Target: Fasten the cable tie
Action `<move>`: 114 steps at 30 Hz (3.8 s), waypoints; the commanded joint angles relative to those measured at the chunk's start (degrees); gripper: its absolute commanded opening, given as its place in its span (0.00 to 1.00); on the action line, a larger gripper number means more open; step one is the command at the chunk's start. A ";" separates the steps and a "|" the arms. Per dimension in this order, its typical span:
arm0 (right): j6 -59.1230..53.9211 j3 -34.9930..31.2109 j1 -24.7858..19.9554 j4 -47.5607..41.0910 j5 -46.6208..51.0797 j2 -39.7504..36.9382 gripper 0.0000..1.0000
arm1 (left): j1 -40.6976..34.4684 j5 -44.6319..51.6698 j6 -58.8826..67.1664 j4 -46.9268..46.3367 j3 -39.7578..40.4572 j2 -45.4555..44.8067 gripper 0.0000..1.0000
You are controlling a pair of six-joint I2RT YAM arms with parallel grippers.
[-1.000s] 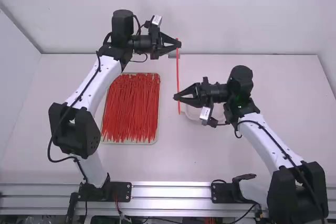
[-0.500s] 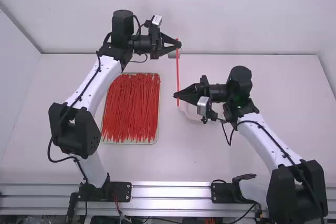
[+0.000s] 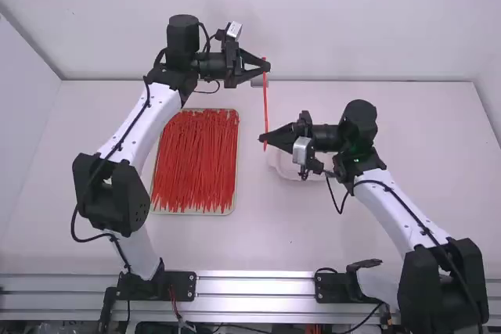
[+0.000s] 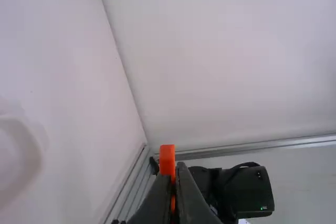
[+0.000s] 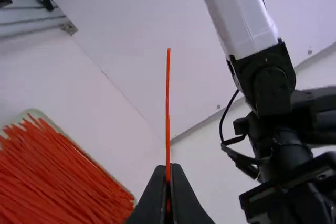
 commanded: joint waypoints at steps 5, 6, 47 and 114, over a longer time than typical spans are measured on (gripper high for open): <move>4.48 -0.37 0.07 -1.33 0.31 0.44 0.00 | -0.42 1.75 2.67 0.04 -0.55 -0.09 0.02; 4.48 -0.37 0.07 -1.77 0.24 0.44 0.00 | -0.42 1.75 3.13 0.07 -0.55 -0.09 0.02; 105.90 -0.33 3.58 29.29 9.51 0.35 0.00 | -0.44 1.29 60.33 9.64 -0.52 -0.09 0.02; 138.09 -0.35 3.80 20.28 20.70 0.44 0.00 | -2.32 21.62 81.22 4.22 -0.55 -0.09 0.03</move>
